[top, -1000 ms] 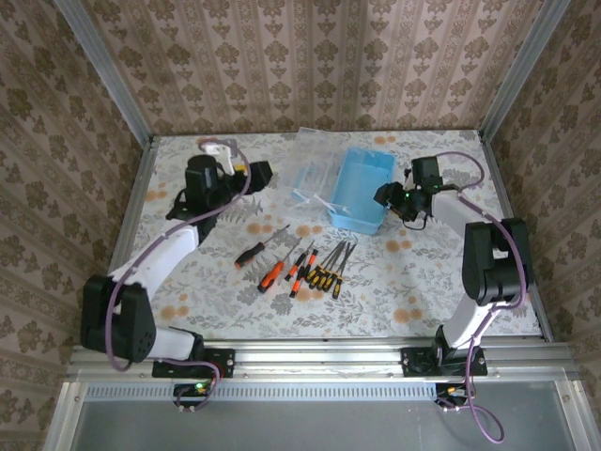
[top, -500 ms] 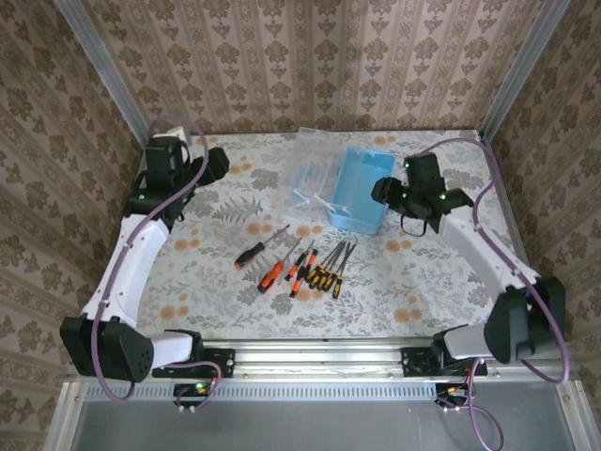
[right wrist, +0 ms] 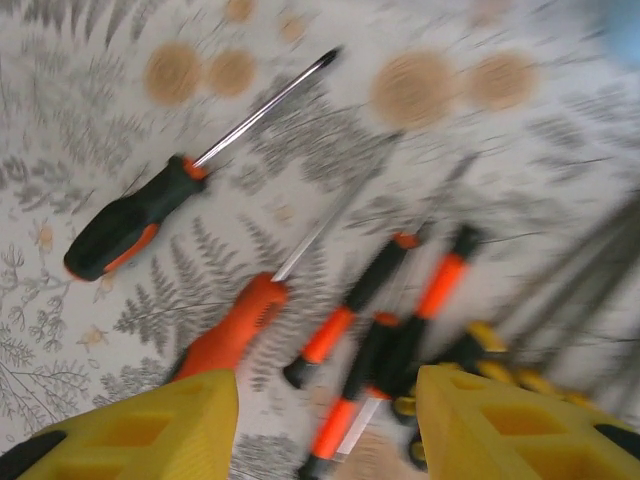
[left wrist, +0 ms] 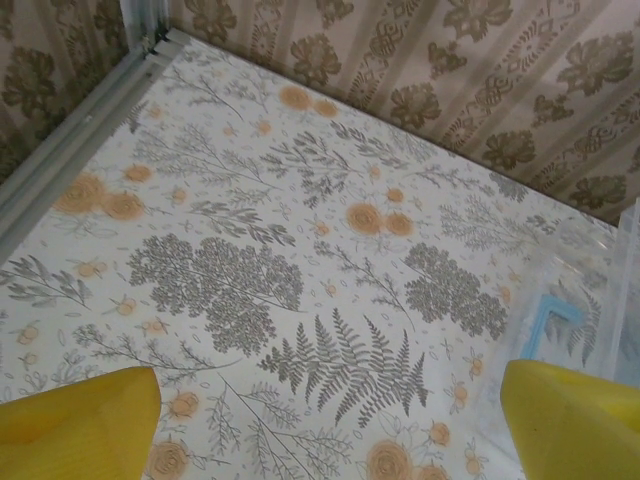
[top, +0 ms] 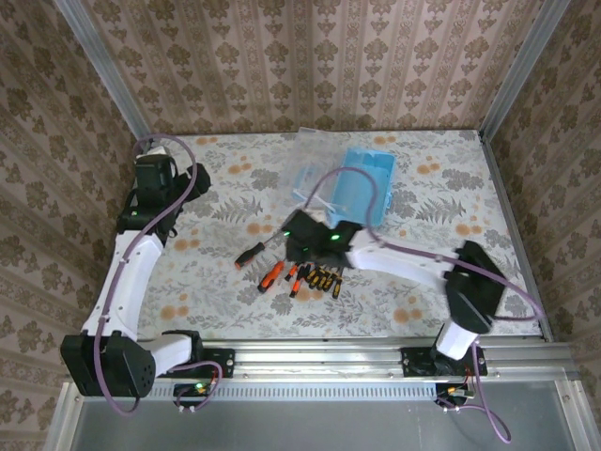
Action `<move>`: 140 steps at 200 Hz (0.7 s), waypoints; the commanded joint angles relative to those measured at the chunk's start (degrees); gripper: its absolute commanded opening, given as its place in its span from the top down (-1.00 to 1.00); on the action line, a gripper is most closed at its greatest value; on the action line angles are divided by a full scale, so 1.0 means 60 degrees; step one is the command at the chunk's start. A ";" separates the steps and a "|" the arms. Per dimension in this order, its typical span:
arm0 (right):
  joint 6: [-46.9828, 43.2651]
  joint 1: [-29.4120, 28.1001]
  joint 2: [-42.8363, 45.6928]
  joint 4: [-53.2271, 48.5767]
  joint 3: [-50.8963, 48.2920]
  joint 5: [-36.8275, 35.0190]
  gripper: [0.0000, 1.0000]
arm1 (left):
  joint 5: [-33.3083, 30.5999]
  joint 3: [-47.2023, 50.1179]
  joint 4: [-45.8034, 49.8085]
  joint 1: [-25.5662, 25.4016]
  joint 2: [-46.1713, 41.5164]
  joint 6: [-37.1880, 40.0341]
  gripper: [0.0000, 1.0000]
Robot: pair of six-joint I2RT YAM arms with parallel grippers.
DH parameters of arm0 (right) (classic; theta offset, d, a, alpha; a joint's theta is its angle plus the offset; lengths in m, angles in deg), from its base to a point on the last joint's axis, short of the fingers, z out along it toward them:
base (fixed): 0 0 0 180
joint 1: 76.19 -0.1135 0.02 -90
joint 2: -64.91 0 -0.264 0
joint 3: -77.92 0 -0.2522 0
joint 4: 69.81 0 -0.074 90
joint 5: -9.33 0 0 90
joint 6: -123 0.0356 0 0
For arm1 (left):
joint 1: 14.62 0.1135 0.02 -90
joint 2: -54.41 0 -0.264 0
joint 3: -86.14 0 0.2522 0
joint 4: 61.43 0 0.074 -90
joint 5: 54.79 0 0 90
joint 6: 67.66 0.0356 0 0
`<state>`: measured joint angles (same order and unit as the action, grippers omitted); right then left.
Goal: Pack the tool kit
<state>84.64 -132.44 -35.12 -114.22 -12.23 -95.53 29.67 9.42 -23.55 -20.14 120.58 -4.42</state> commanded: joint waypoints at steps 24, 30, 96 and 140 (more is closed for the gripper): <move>0.1639 -0.0762 -0.2088 -0.1416 0.1977 -0.0956 -0.20 | -0.0556 0.0168 -0.0123 -0.0071 -0.0191 0.0274 -0.78; 0.1751 -0.0826 -0.2276 -0.1573 0.2150 -0.0967 -0.21 | -0.0568 0.0153 -0.0098 -0.0111 -0.0175 0.0312 -0.78; 0.2315 -0.1230 -0.3254 -0.1636 0.2812 0.0047 -0.20 | -0.0772 0.0137 -0.0094 -0.0324 -0.0174 0.0454 -0.78; 0.2284 -0.1333 -0.3669 -0.1476 0.3024 0.0457 -0.15 | -0.0849 0.0155 -0.0109 -0.0398 -0.0160 0.0526 -0.78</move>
<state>96.35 -140.02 -55.20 -121.52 3.95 -93.60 25.93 9.79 -23.64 -21.91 120.34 -2.87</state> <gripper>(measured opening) 0.576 0.891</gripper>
